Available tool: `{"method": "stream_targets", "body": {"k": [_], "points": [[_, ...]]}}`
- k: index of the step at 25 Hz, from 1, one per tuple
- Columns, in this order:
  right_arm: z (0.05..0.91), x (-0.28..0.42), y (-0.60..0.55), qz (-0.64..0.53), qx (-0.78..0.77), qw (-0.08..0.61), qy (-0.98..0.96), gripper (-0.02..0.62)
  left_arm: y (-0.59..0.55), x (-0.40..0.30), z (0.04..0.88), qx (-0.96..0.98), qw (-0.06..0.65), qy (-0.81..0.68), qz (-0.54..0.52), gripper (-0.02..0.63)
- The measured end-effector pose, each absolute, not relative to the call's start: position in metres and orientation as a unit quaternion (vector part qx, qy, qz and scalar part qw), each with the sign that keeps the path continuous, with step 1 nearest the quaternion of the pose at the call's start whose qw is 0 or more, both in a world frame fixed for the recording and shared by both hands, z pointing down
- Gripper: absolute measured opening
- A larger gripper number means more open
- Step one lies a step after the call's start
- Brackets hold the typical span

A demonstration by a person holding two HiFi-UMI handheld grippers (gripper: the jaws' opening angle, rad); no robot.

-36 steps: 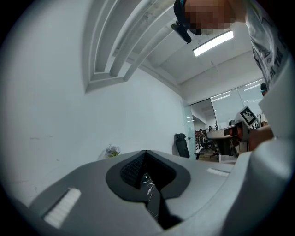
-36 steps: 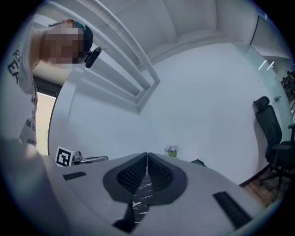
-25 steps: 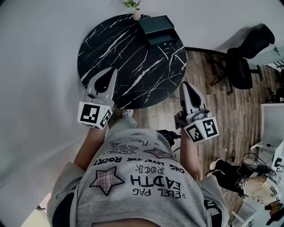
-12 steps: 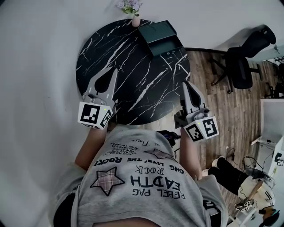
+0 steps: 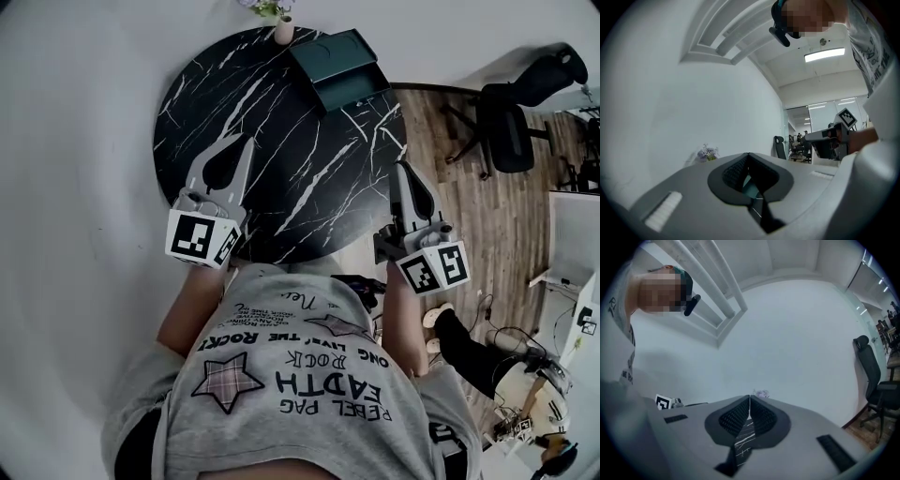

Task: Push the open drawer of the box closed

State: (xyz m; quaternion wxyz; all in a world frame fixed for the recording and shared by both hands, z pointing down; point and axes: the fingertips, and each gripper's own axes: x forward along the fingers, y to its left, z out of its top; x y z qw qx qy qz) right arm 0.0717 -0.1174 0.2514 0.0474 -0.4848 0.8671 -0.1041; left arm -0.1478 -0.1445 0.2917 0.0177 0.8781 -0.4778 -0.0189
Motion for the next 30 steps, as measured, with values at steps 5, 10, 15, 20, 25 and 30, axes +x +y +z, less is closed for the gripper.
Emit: {"method": "stream_targets", "body": {"k": [5,10,15,20,25,30], "points": [[0.255,0.080,-0.127,-0.110,-0.488,0.046,0.865,0.014,-0.150,-0.145,0.295,0.877,0.024,-0.480,-0.015,0.009],[0.258,0.085,-0.148,-0.115,-0.472,0.051,0.873,0.014,-0.161,-0.137,0.300,0.871,0.025,-0.490,-0.007,0.009],[0.258,0.094,-0.175,-0.116,-0.455,0.052,0.881,0.014,-0.179,-0.123,0.305,0.866,0.029,-0.499,-0.001,0.009],[0.268,0.104,-0.198,-0.124,-0.438,0.044,0.889,0.014,-0.200,-0.111,0.309,0.858,0.026,-0.514,0.000,0.009],[0.281,0.115,-0.220,-0.129,-0.427,0.037,0.894,0.014,-0.220,-0.095,0.320,0.855,0.022,-0.519,0.007,0.009],[0.301,0.127,-0.240,-0.142,-0.421,0.023,0.896,0.014,-0.242,-0.080,0.334,0.854,0.030,-0.520,0.015,0.009]]}}
